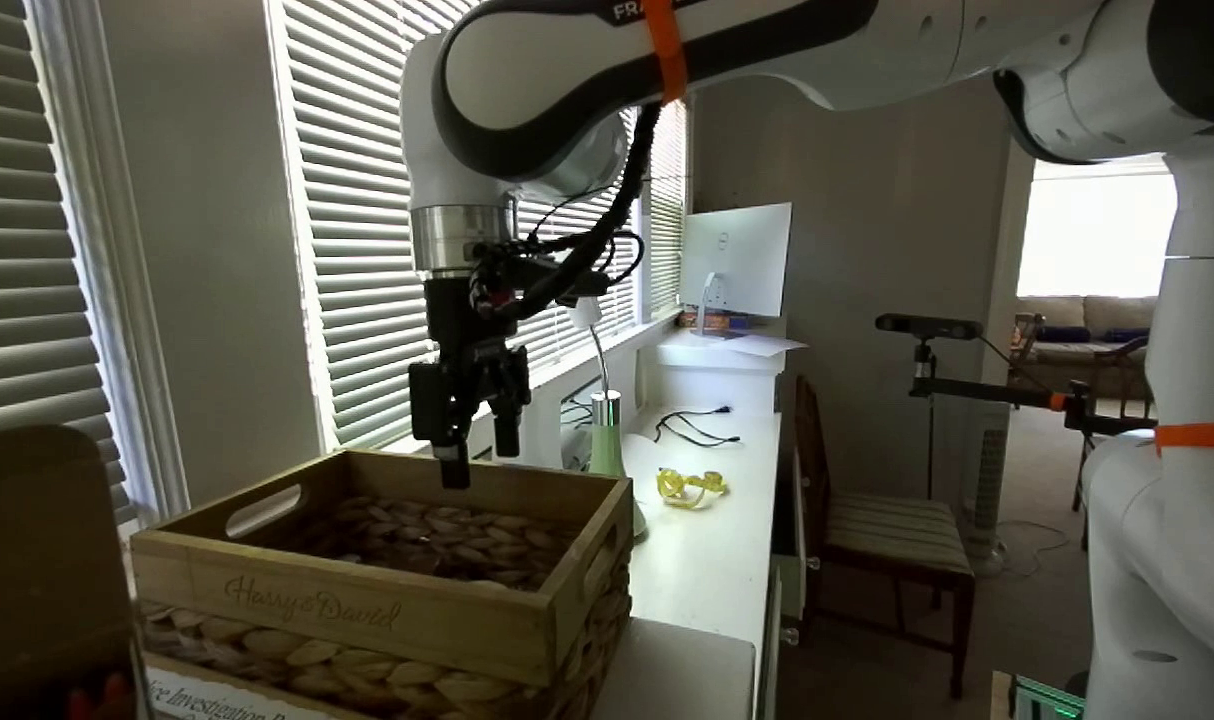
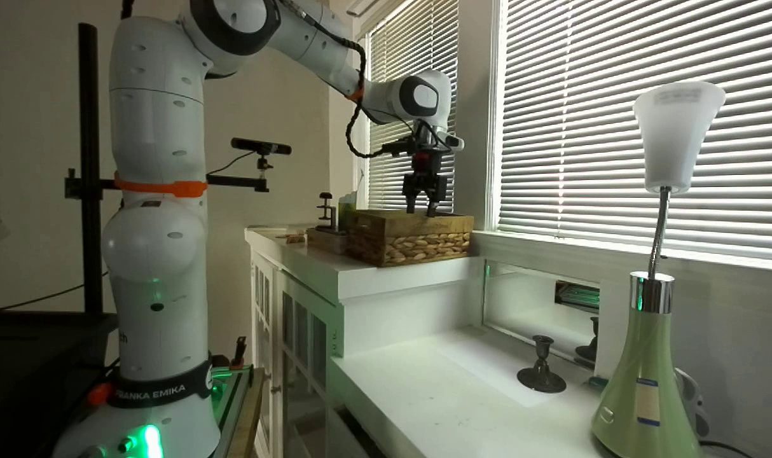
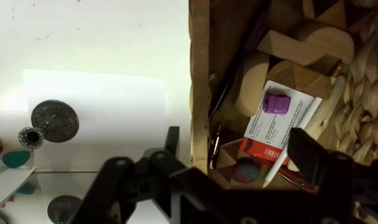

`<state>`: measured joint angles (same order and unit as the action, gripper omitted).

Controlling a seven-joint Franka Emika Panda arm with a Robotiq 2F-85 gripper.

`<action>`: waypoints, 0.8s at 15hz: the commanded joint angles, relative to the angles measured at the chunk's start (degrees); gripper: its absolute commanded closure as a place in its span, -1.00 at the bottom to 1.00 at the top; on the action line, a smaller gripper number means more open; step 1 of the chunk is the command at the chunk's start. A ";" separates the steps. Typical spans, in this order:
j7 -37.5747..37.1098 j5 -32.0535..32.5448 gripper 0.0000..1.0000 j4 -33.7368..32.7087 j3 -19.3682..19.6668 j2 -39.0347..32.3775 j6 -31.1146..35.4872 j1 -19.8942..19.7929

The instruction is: Pick up the basket and put it on top of the cabinet

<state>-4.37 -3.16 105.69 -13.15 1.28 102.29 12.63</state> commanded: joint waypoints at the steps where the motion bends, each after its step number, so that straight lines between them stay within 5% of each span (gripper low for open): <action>1: -1.92 -3.03 -1.00 1.02 1.07 3.64 -5.57 -0.85; 7: -4.16 -6.38 -1.00 6.02 3.62 10.27 -11.26 -2.98; 12: -8.56 -9.18 -1.00 14.54 6.19 16.36 -9.54 -5.78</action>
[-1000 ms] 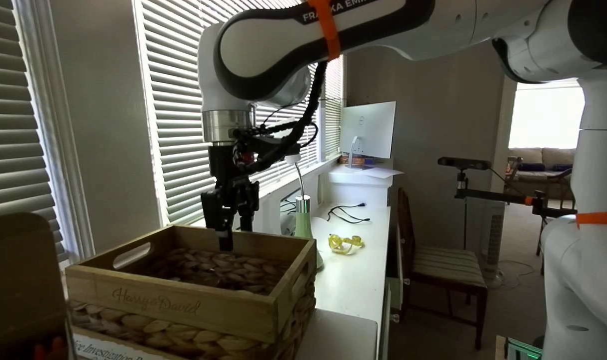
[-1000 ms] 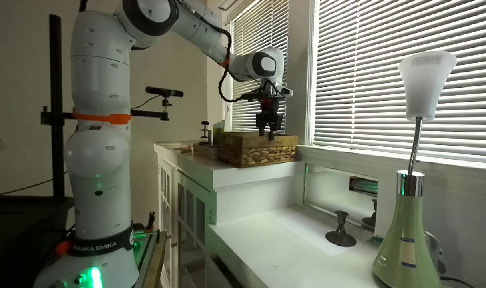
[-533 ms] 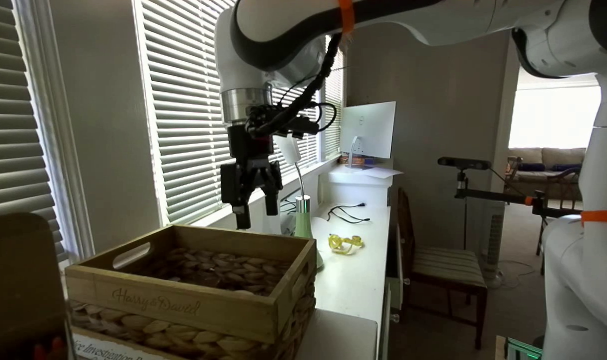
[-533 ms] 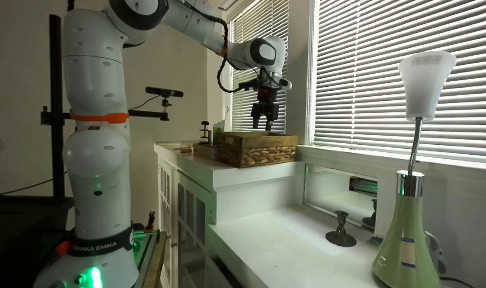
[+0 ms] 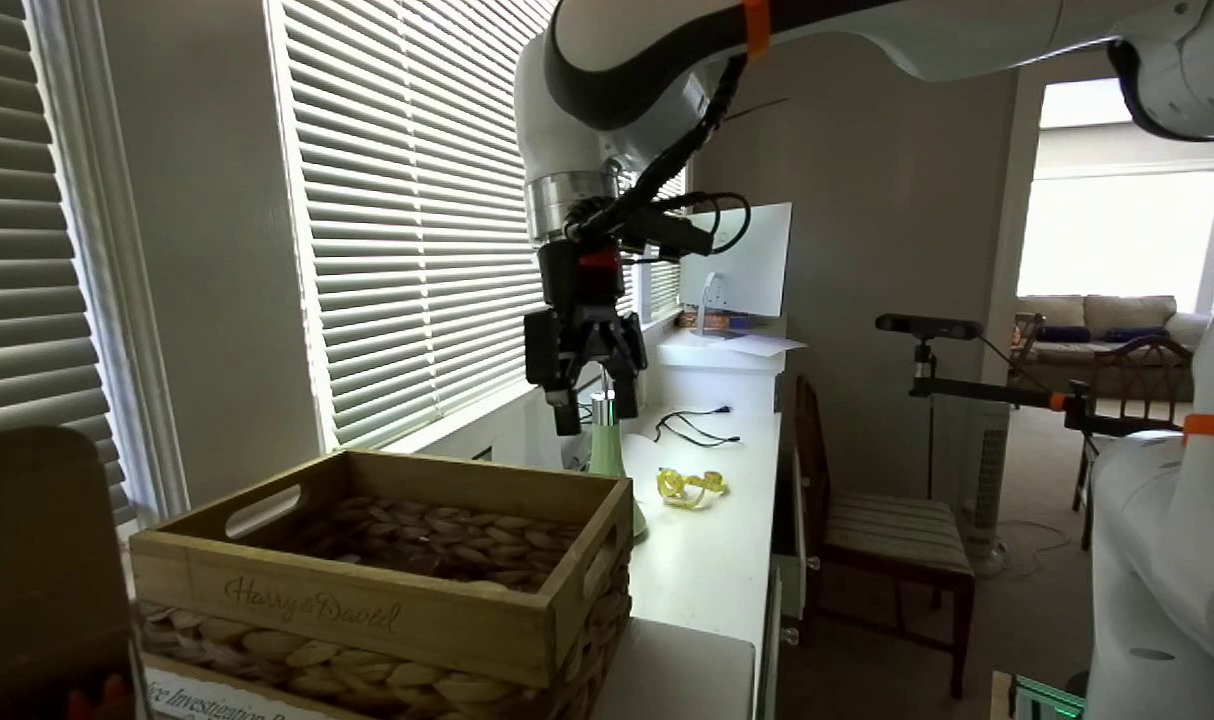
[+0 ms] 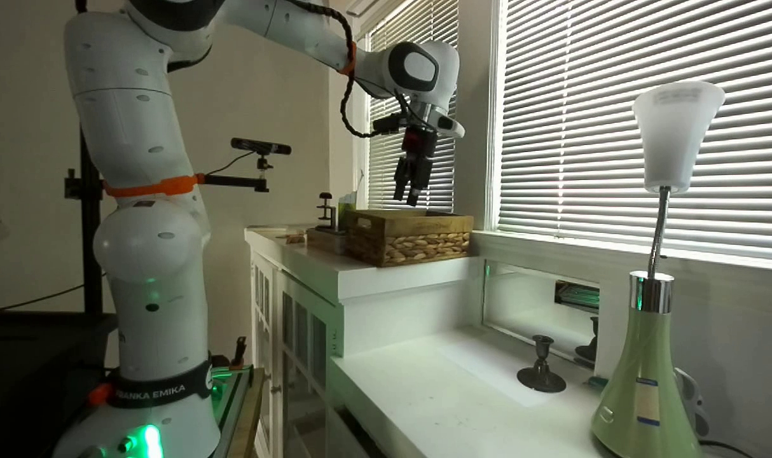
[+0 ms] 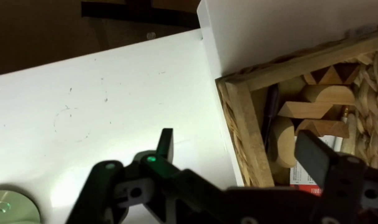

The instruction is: Pick up the basket and put it on top of the cabinet

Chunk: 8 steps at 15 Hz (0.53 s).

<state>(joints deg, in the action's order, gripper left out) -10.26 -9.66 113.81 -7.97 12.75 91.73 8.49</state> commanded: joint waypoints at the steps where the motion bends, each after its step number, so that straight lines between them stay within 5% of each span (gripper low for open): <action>1: -4.12 -2.76 -1.00 7.93 1.42 6.02 1.19 -2.39; 4: -5.70 -1.29 -1.00 11.32 2.29 8.41 0.90 -4.27; 8: -3.88 -1.13 -1.00 7.73 1.97 5.57 -0.11 -4.25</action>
